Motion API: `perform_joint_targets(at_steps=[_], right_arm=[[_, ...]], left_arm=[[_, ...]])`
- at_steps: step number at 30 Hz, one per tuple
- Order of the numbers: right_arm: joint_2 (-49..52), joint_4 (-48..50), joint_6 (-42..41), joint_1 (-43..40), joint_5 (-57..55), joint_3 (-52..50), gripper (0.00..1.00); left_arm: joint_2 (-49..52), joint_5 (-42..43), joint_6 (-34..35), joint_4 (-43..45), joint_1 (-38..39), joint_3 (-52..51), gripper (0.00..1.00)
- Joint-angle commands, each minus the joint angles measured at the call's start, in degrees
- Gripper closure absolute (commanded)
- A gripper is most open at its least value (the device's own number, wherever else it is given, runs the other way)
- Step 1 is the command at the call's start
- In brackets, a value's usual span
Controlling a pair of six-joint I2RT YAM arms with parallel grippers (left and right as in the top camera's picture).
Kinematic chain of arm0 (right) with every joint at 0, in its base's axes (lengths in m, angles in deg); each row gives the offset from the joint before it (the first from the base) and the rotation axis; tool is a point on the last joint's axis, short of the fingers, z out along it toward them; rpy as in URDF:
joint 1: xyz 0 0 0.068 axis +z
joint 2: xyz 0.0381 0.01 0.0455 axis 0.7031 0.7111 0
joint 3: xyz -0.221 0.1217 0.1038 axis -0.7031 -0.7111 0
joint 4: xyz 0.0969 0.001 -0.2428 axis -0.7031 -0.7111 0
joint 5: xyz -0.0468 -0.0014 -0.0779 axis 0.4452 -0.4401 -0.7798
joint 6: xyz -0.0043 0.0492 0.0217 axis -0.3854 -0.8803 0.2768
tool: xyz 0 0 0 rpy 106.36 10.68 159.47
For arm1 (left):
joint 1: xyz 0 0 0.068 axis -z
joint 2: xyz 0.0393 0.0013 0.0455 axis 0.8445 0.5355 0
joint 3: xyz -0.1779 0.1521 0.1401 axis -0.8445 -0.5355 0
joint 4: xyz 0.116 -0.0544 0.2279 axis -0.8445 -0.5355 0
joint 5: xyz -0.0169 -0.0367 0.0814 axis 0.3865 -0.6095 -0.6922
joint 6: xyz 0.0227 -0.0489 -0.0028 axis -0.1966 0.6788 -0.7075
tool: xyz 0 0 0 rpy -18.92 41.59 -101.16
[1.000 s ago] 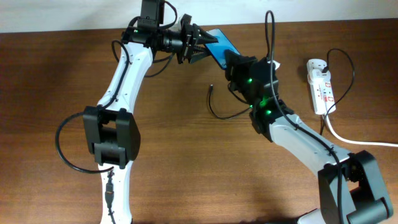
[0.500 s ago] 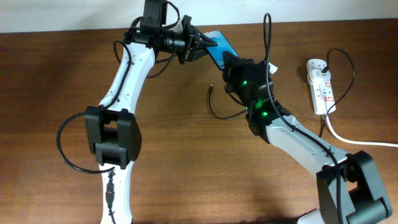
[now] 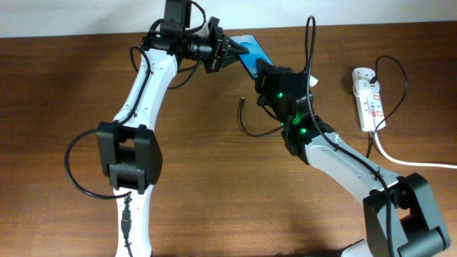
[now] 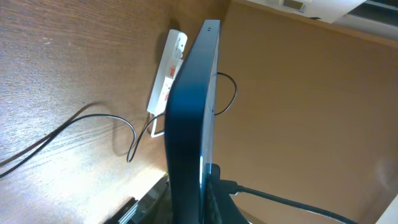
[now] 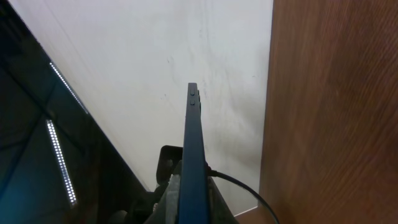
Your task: Plug charger to phone and switch on socket
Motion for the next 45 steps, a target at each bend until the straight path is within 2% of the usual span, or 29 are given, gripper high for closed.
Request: perform_joint_targets(at_steps=[1, 5, 7, 8, 11, 12, 15, 16, 18, 19, 21, 25, 28, 30, 32, 34, 37, 38, 40, 45], right_arm=[[-1.18, 0.66, 2.08, 0.85, 0.15, 1.66, 0.96], [-1.18, 0.00, 2.10, 0.83, 0.13, 1.66, 0.96], [-1.18, -0.02, 2.10, 0.85, 0.15, 1.66, 0.93], [-1.18, 0.00, 2.10, 0.85, 0.17, 1.66, 0.86], [-1.18, 0.00, 2.10, 0.85, 0.17, 1.66, 0.77], [-1.18, 0.00, 2.10, 0.85, 0.20, 1.66, 0.68], [-1.18, 0.00, 2.10, 0.85, 0.24, 1.66, 0.65], [-1.18, 0.00, 2.10, 0.83, 0.55, 1.66, 0.60], [-1.18, 0.00, 2.38, 0.83, 1.07, 1.66, 0.43], [-1.18, -0.11, 3.45, 0.83, 1.07, 1.66, 0.37], [-1.18, -0.20, 8.17, 0.72, 1.46, 1.66, 0.27], [-1.18, -1.31, 20.87, -0.37, 3.52, 1.66, 0.02], [-1.18, -1.97, 32.94, -2.01, 10.14, 1.66, 0.02], [-1.18, -1.99, 43.89, -3.67, 21.81, 1.66, 0.02], [-1.18, -4.39, 50.16, -4.68, 28.04, 1.66, 0.02], [-1.18, -9.03, 51.74, -5.38, 28.20, 1.66, 0.02], [-1.18, -18.73, 55.10, -6.40, 25.55, 1.64, 0.02], [-1.18, -19.65, 61.16, -6.29, 25.99, 1.64, 0.02], [-1.18, -21.92, 67.52, -5.66, 25.18, 1.70, 0.01], [-1.07, -36.35, 70.75, -5.64, 21.86, 6.75, 0.13]], left_arm=[[-0.31, -0.66, 1.38, -0.13, 0.35, 0.37, 1.00], [-0.31, -1.03, 0.39, -0.09, 0.35, 0.37, 1.00], [-0.31, -1.38, -1.64, -0.09, 0.35, 0.37, 1.00], [-0.31, -2.69, -3.69, -0.11, 0.33, 0.37, 1.00], [-0.31, -4.00, -4.68, -0.07, 0.33, 0.37, 1.00], [-0.31, -4.39, -4.66, 0.22, 0.33, 0.37, 1.00], [-0.31, -4.61, -4.39, 1.95, 0.33, 0.37, 1.00], [-0.31, -4.55, -4.37, 2.89, 0.33, 0.37, 1.00], [-0.31, -4.72, -4.39, 4.85, 0.09, 0.37, 1.00], [-0.31, -4.72, -4.44, 5.57, -0.22, 0.37, 1.00], [-0.31, -4.79, -4.76, 6.16, -1.29, 0.37, 1.00], [-0.31, -5.14, -10.43, 5.70, -4.79, 0.37, 1.00], [-0.31, -4.92, -13.84, 4.87, -7.19, 0.37, 1.00], [-0.31, -3.80, -18.03, 4.04, -9.14, 0.37, 1.00], [-0.31, -2.69, -21.42, 1.92, -10.60, 0.37, 1.00], [-0.31, 0.07, -25.00, 0.55, -11.91, 0.37, 1.00], [-0.31, 8.79, -31.61, -1.05, -14.47, 0.37, 1.00], [-0.31, 10.40, -32.24, -1.42, -15.06, 0.37, 1.00], [-0.31, 12.66, -32.61, -2.21, -16.31, 0.37, 1.00], [-0.31, 14.03, -32.57, -2.36, -18.97, 0.37, 1.00]])
